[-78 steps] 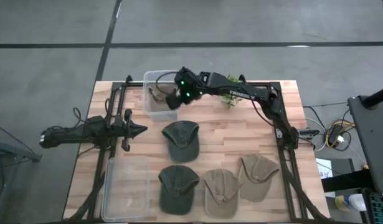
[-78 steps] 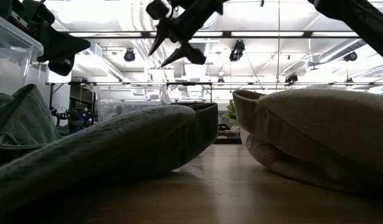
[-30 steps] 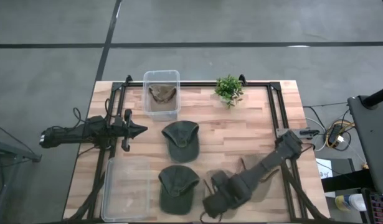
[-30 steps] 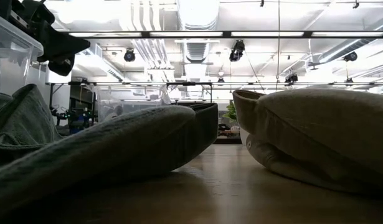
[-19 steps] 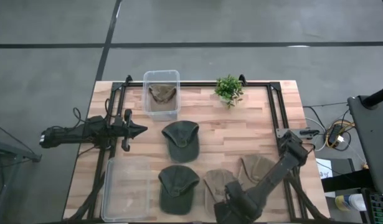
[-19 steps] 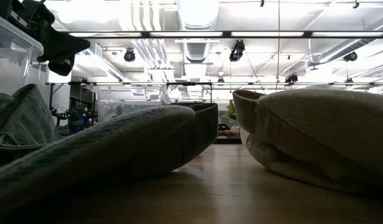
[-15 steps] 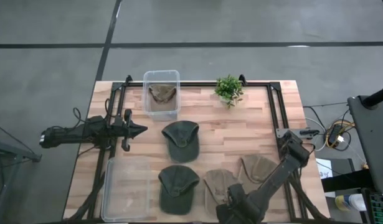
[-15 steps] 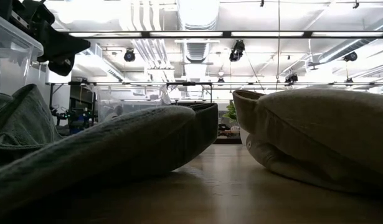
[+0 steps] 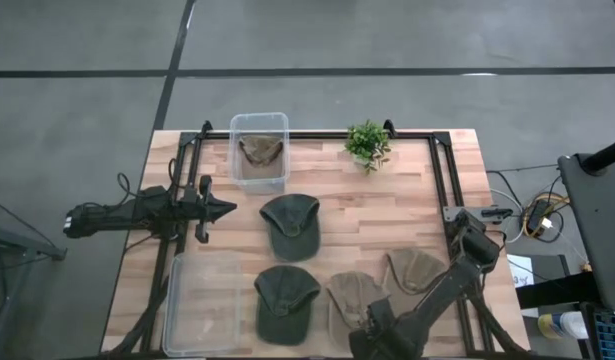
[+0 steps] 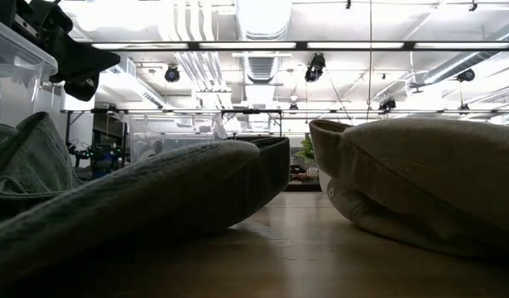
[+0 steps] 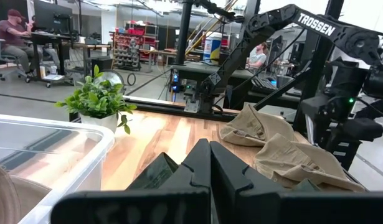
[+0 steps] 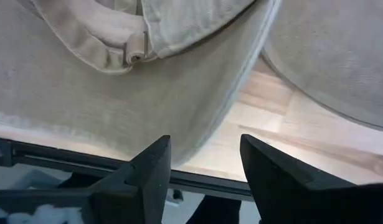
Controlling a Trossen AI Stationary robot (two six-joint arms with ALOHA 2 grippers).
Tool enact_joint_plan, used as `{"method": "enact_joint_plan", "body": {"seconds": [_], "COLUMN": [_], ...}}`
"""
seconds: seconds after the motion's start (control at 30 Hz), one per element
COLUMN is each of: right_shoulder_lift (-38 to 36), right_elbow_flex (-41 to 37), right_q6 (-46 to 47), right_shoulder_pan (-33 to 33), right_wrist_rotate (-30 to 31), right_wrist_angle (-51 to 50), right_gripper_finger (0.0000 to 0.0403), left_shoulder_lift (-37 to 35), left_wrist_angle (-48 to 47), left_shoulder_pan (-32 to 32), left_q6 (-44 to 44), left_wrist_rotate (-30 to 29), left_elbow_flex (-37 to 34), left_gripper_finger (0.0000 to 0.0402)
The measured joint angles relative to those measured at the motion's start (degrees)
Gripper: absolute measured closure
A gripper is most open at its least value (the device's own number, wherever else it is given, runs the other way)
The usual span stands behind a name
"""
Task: Pick & Place hat
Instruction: Put the left brown cap into the top transparent cap
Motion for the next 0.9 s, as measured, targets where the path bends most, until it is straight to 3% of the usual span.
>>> {"method": "enact_joint_plan", "body": {"seconds": [0.3,0.5,0.63,0.8,0.9], "right_shoulder_lift": [-0.02,-0.02,-0.02,-0.31,-0.5], "right_elbow_flex": [-4.73,-5.19,-5.48,-6.59,-6.62], "right_q6": [-0.05,-0.22,-0.22,0.26,0.87], "right_shoulder_pan": [0.02,0.02,-0.09,-0.16,-0.13], "right_wrist_rotate": [0.27,5.22,7.12,9.87,10.9], "right_wrist_angle": [3.91,4.79,5.75,5.82,5.72], "right_gripper_finger": [0.0216,0.023,0.0279,0.0376,0.0383], "left_shoulder_lift": [0.0,-0.01,0.0,0.0,0.0], "left_wrist_angle": [0.01,0.01,0.0,0.0,0.01], "left_shoulder_pan": [0.01,0.01,0.02,0.02,0.02], "left_q6": [0.0,-0.01,0.0,0.0,0.0], "left_wrist_rotate": [0.02,0.04,0.1,0.24,0.22], "left_elbow_flex": [0.01,0.01,0.0,0.0,0.0], "left_gripper_finger": [0.0402,0.0402,0.0402,0.0402,0.0402]}}
